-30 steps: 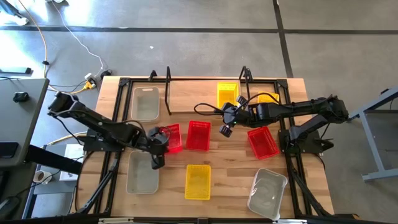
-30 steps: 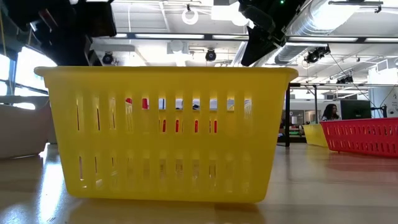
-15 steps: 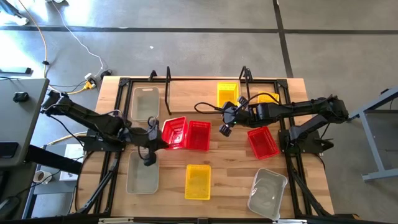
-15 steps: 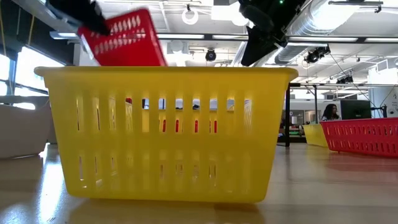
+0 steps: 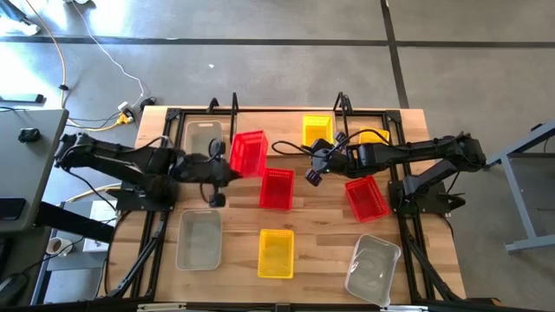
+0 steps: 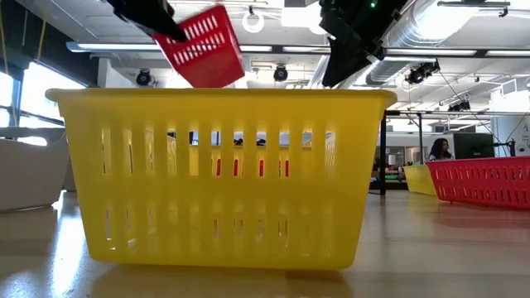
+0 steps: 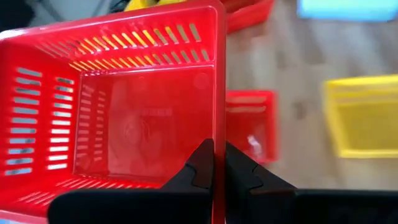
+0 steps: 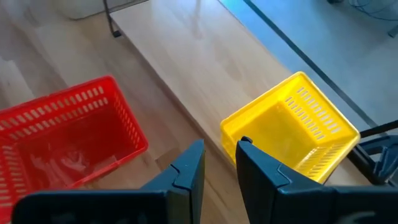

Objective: Stack baskets on shelf by color
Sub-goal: Put the left red bin on the shelf

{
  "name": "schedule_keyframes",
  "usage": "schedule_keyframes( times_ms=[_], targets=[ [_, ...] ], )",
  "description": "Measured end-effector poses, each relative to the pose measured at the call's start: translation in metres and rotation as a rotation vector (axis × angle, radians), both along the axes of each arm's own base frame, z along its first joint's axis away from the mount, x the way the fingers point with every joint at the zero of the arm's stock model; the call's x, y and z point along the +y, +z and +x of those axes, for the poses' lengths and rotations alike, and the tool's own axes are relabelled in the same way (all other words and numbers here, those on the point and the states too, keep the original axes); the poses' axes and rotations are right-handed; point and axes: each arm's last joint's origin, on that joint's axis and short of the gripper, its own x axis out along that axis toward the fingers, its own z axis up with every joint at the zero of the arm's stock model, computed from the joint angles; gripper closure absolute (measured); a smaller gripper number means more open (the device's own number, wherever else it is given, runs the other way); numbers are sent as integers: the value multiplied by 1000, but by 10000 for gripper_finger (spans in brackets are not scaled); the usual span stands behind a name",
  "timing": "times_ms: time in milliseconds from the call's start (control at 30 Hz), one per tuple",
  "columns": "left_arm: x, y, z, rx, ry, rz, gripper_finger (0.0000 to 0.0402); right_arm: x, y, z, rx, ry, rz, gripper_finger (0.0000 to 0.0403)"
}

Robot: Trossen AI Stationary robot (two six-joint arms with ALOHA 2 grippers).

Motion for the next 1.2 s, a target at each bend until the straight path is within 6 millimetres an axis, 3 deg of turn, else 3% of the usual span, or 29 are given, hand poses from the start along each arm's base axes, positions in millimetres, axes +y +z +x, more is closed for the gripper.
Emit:
schedule_keyframes(
  times_ms=[467,1200],
  targets=[
    [72,-38,25,202,102,63,401,-1,0,0,-2,-12,-6,326],
    [121,-80,41,316,186,42,401,0,0,0,-3,-1,8,326]
  ],
)
